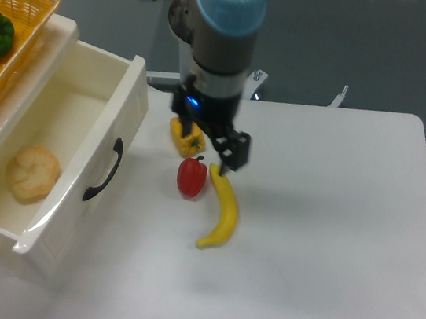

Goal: Place the round bread in the upper white drawer

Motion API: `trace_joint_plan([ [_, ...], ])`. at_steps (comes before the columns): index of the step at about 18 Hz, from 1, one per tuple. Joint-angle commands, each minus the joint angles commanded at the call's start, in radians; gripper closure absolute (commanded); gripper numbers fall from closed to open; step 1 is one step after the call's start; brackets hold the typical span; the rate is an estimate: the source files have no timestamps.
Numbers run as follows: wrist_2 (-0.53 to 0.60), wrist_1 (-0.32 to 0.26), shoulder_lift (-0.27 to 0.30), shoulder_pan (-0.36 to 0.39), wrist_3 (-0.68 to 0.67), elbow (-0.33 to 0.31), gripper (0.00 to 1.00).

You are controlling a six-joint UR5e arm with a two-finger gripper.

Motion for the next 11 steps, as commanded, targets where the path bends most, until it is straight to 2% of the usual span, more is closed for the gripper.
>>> trace_joint_plan([
  [7, 0.012, 0.009, -0.117, 0.063, 0.100, -0.002, 0.00],
  [8, 0.012, 0.026, -0.139, 0.065, 0.100, 0.000, 0.00],
  [10, 0.006, 0.118, -0.179, 0.081, 0.105, -0.003, 0.00],
  [11, 0.002, 0.144, -0.195, 0.086, 0.105, -0.003, 0.00],
])
